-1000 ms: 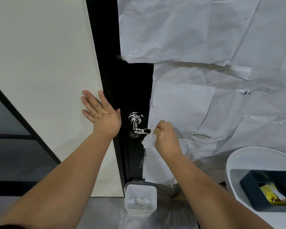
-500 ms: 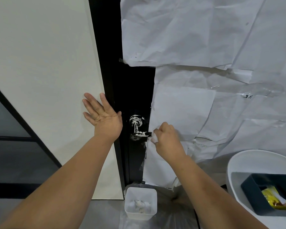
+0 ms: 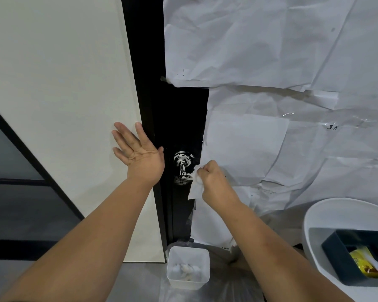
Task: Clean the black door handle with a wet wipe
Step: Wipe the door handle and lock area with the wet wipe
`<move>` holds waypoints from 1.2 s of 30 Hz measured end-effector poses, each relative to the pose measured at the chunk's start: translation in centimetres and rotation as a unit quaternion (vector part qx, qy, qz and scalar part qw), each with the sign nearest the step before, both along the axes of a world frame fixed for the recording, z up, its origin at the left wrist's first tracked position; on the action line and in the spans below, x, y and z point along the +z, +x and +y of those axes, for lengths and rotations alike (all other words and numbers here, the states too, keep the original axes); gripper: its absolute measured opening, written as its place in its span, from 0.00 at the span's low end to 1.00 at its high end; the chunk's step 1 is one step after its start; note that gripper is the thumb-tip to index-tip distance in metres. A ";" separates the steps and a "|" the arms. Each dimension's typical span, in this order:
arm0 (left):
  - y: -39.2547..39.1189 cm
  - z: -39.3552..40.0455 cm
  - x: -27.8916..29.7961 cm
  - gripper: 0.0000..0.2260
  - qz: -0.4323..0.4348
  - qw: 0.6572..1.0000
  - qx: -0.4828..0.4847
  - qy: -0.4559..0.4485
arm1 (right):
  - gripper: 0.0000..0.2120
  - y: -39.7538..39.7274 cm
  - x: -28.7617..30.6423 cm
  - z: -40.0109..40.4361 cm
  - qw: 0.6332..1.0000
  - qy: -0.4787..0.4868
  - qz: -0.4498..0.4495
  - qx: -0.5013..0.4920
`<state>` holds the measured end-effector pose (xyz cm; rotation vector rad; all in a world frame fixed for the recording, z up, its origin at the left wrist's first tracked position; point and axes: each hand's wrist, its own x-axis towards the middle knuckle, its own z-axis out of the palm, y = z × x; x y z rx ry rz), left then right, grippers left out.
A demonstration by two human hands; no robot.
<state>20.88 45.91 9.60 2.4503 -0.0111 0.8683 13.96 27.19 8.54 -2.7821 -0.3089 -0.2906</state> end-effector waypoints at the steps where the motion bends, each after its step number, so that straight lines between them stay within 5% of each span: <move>1: 0.0 0.0 0.0 0.40 -0.001 1.000 -0.001 -0.001 | 0.19 -0.1 0.0 -0.3 1.000 -0.023 -0.006 0.001; 9: 0.0 0.0 -0.1 0.40 -0.008 1.000 0.001 0.000 | 0.21 0.1 0.7 1.6 0.996 -0.076 -0.039 -0.001; 17: 0.0 -0.1 -0.1 0.40 -0.009 1.000 0.006 0.002 | 0.11 0.0 0.7 1.6 0.997 -0.053 -0.049 0.011; 21: 0.0 -0.1 -0.1 0.41 -0.007 1.000 0.007 0.001 | 0.21 0.5 0.7 2.6 0.997 -0.051 -0.060 0.015; 36: 0.0 0.0 -0.1 0.39 -0.004 1.000 0.006 0.005 | 0.16 0.2 -0.7 2.5 0.995 0.005 -0.098 0.010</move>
